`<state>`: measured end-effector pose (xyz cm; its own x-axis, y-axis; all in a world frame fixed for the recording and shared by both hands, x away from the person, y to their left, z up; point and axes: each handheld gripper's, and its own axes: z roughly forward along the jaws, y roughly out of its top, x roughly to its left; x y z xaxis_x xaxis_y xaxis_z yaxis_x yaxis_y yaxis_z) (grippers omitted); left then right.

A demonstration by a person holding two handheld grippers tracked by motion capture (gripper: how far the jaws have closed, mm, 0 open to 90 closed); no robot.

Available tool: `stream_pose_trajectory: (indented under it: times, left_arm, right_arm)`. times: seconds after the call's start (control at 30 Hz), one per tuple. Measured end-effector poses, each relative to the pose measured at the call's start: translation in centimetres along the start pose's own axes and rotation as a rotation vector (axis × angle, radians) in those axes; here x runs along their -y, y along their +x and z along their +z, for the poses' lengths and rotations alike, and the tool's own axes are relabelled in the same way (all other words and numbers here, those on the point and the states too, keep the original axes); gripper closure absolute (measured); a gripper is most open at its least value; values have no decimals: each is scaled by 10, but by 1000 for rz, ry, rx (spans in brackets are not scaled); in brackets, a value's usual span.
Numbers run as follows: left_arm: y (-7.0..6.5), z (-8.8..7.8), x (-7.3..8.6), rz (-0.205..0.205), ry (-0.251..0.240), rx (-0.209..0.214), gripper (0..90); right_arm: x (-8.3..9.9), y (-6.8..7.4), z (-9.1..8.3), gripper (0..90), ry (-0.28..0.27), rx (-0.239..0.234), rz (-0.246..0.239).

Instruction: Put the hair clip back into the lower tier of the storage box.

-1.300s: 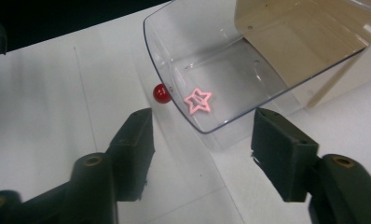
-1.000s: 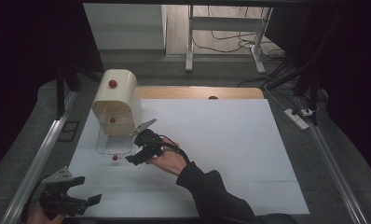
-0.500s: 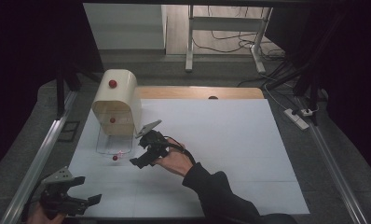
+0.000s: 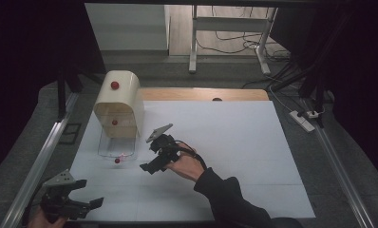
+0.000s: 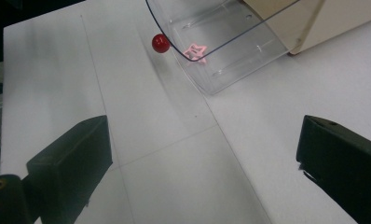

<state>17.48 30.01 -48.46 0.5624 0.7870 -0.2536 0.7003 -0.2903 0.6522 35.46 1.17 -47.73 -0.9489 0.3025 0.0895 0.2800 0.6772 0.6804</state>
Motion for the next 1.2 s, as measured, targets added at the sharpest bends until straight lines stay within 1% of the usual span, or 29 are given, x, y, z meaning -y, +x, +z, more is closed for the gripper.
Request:
stream_pose_trajectory:
  times: [0.03,0.13,0.17,0.2,0.23,0.27,0.33,0.37,0.43,0.47,0.63,0.8,0.93,1.2]
  left_arm:
    - [0,0,0,0,0,0,12]
    - [0,0,0,-2,-1,0,12]
    - [0,0,0,-2,-1,0,12]
    - [0,0,0,-2,-1,-1,12]
    - [0,0,0,-2,-1,-1,12]
    - [0,0,0,-2,-1,-1,12]
    - [0,0,0,-2,-1,0,13]
    - [0,0,0,-2,-1,-1,12]
    - [0,0,0,-2,-1,0,13]
    - [0,0,0,-2,-1,0,13]
    - [0,0,0,-1,-1,-1,12]
    - [0,0,0,-2,-1,0,12]
    - [0,0,0,-2,-1,0,12]
    - [0,0,0,-2,-2,0,12]
  right_arm:
    - [1,0,-1,31,-1,-2,12]
    - [4,-1,-3,28,-4,-7,17]
    - [6,-1,-3,25,-4,-11,11]
    - [7,-1,-4,22,-4,-9,21]
    - [8,-1,-5,22,2,-6,11]
    - [9,-1,-5,21,0,-7,19]
    - [11,-2,-6,13,7,-4,12]
    - [12,-1,-7,10,-3,-5,27]
    - [13,-1,-9,0,-3,-2,25]
    - [14,-1,-10,0,-9,-2,35]
    - [18,0,-17,0,-26,6,53]
    - [23,1,-24,0,-28,21,54]
    - [26,1,-28,0,-18,29,53]
    - [33,5,-35,0,-23,26,46]
